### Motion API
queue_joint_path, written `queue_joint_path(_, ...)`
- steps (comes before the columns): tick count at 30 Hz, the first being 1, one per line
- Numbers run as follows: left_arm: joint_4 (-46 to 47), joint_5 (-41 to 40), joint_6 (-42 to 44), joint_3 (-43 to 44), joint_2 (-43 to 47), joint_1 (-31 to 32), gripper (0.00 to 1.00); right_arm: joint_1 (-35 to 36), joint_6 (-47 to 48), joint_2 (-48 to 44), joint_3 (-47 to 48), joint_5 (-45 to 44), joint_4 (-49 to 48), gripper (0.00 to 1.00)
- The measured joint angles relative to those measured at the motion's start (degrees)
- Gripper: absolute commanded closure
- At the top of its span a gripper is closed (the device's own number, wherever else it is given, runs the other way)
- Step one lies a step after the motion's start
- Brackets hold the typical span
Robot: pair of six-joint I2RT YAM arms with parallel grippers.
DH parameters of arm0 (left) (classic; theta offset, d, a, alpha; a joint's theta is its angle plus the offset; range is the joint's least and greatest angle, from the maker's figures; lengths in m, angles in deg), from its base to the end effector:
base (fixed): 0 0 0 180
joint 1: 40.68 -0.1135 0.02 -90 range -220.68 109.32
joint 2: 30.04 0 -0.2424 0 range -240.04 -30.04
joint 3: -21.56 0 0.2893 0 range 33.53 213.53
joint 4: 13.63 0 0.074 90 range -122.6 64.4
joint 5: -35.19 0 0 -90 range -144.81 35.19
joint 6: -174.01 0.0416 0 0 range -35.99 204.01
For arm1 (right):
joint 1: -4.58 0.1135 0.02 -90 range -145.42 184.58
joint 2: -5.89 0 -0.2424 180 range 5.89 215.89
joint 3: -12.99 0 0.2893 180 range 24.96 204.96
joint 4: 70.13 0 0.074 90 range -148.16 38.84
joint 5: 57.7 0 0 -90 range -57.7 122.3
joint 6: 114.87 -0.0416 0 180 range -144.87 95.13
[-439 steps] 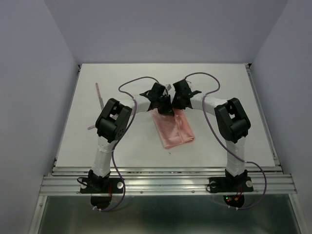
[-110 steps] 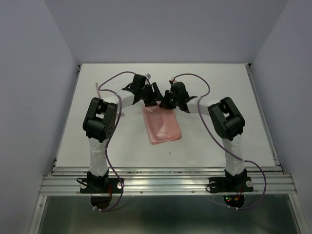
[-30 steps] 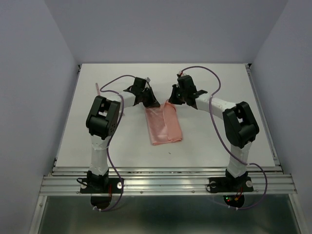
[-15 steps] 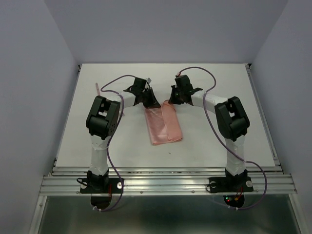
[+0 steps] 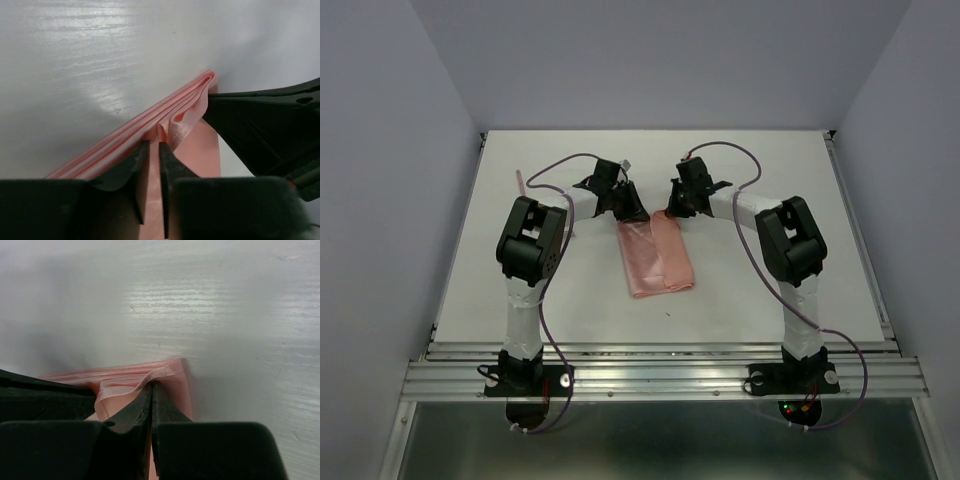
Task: Fold the napkin into a case and place the utensils inside
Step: Smooth out the 2/3-rectangle-folded napkin at the center of the board.
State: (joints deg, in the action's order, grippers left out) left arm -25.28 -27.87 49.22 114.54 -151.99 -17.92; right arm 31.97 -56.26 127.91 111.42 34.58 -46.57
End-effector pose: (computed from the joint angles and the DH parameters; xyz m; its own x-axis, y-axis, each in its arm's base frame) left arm 0.4406 -0.2053 0.1067 -0.8708 -0.1863 -0.4551 0.2011 0.7096 -0.6753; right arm 0.4363 0.2279 0.1185 -0.8076 0.1677 -0.5654 -0.0739 0.9224 0.3791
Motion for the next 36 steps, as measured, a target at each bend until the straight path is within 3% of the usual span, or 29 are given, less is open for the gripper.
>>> queue_joint_path(2,-0.3,-0.7,0.0,0.0,0.3,0.0,0.52,0.0,-0.6,0.7,0.2,-0.3,-0.1,0.96)
queue_joint_path(4,-0.6,-1.2,-0.2,0.0,0.8,0.0,0.47,0.0,-0.9,0.7,0.3,-0.4,0.0,0.96)
queue_joint_path(24,-0.5,-1.2,-3.7,3.4,1.3,0.8,0.48,0.0,-1.6,0.8,0.4,-0.4,0.0,0.96)
queue_joint_path(31,-2.1,-1.7,-3.8,8.0,-2.8,1.3,0.59,0.0,-1.7,0.8,0.4,-0.4,0.0,0.96)
queue_joint_path(34,-3.2,-2.4,-3.8,8.1,-3.8,1.3,0.72,0.0,-1.8,0.8,0.4,-0.4,0.0,0.96)
queue_joint_path(36,-3.7,-2.9,-4.0,8.1,-4.2,1.3,0.86,0.0,-1.9,0.8,0.4,-0.4,0.0,0.96)
